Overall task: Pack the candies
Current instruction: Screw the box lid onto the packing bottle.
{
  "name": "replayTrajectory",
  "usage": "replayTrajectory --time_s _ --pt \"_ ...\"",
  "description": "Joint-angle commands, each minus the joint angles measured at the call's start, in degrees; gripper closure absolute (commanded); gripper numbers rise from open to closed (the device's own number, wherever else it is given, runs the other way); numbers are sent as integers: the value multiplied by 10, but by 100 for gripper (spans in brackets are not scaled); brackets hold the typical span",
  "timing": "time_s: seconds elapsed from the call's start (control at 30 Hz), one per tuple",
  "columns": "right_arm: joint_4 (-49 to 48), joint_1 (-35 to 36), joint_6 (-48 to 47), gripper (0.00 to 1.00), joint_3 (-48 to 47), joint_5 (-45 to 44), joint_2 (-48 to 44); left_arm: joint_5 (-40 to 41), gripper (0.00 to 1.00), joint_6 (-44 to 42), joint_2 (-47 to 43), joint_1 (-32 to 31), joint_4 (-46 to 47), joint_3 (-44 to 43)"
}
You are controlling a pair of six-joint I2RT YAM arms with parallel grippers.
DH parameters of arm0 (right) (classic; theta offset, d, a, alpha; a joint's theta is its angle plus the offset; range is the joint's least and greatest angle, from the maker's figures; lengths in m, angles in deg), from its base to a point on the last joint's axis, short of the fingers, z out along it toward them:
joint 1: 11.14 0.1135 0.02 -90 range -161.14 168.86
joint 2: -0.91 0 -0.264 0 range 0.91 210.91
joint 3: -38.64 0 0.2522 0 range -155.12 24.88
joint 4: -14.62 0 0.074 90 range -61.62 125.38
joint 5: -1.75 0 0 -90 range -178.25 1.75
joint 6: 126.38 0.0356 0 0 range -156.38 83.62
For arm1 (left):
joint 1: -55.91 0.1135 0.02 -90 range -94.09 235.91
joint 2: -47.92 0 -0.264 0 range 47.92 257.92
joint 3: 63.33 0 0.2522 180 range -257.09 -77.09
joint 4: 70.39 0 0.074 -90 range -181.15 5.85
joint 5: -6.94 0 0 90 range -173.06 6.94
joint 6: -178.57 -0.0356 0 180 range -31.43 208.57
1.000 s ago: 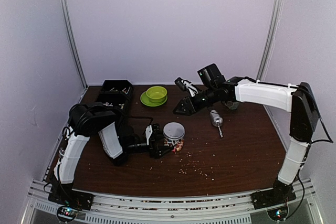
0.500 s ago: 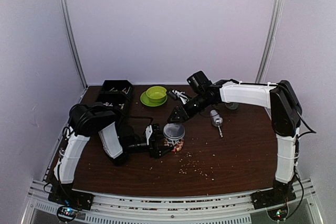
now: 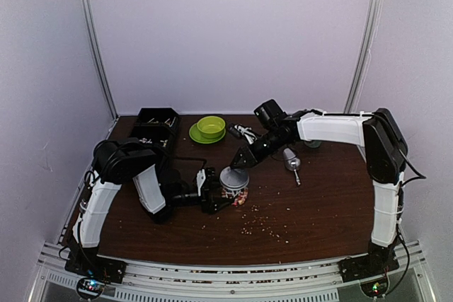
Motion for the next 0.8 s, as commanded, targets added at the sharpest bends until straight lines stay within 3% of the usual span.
replayTrajectory --time_s 0.0,0.37,0.77 --pt "-1 2 -2 83 35 -8 -32 4 25 23 25 4 -8 2" --pt "-31 0 30 90 155 -53 -110 27 25 30 23 6 -8 4" --pt "-36 37 34 91 234 -65 -180 30 25 35 24 9 -8 5"
